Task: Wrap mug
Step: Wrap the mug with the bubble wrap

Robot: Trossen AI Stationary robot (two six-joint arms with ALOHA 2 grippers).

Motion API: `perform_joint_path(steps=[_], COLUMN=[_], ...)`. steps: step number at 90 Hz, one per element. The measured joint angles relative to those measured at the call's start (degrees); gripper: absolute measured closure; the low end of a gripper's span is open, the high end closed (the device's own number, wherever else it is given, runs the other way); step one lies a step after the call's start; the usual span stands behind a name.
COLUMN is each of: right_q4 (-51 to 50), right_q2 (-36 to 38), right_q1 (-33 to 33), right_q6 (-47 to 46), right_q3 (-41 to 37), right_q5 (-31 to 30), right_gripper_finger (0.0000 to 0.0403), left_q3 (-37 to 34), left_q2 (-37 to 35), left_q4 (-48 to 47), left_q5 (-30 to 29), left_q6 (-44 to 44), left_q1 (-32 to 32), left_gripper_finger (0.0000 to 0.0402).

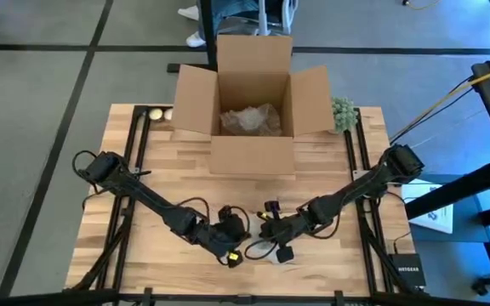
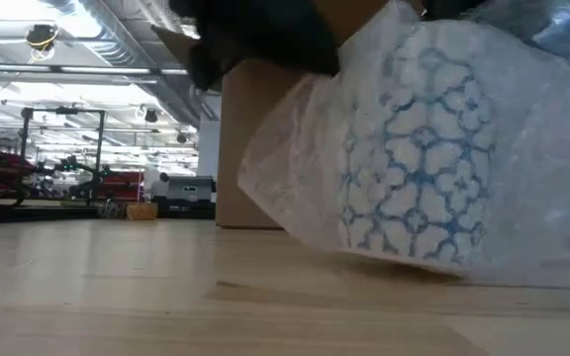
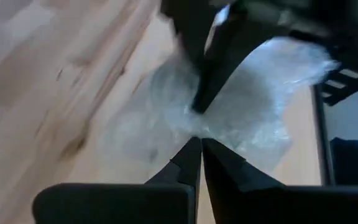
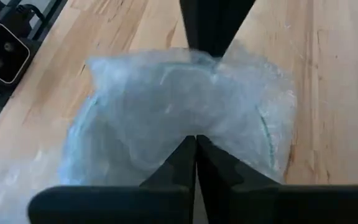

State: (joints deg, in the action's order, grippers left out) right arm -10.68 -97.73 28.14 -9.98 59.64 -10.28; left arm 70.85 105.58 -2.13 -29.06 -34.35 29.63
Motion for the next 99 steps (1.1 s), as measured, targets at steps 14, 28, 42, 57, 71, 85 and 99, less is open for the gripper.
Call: perform_joint_path(steps=[14, 28, 42, 57, 71, 85, 99], right_q4=[0.32, 0.39, 0.61, -0.68, -7.60, -21.54, -31.41], right_q2=[0.02, 0.07, 0.09, 0.13, 0.13, 0.13, 2.86], right_q1=[-0.02, -0.04, -0.07, -0.04, -0.04, 0.15, 2.47], right_q6=[0.00, 0.02, 0.37, 1.03, 1.32, 1.48, 0.02], right_q3=[0.00, 0.00, 0.08, 1.42, 6.13, 14.17, 17.77], right_q5=[-0.04, -0.04, -0.08, -0.26, 0.78, 0.76, -3.37], right_gripper_finger=[0.0402, 0.0402, 0.0402, 0.0402, 0.0402, 0.0402, 0.0402], left_q3=[0.02, 0.02, -0.28, -0.15, -0.17, -0.26, -0.30], left_q2=[-0.02, -0.04, 2.11, 3.08, 3.19, 3.27, 3.34], left_q4=[2.04, 1.80, 1.79, 2.32, 2.49, 3.08, 3.62], left_q5=[0.27, 1.19, 5.05, 5.97, 5.42, 5.36, 5.29], left_q6=[2.15, 3.29, -0.44, -0.70, -0.59, -0.57, -0.59], left_q1=[-1.16, -1.78, -2.77, -3.10, -3.08, -3.08, -3.10], left_gripper_finger=[0.0402, 0.0402, 0.0402, 0.0402, 0.0402, 0.0402, 0.0402])
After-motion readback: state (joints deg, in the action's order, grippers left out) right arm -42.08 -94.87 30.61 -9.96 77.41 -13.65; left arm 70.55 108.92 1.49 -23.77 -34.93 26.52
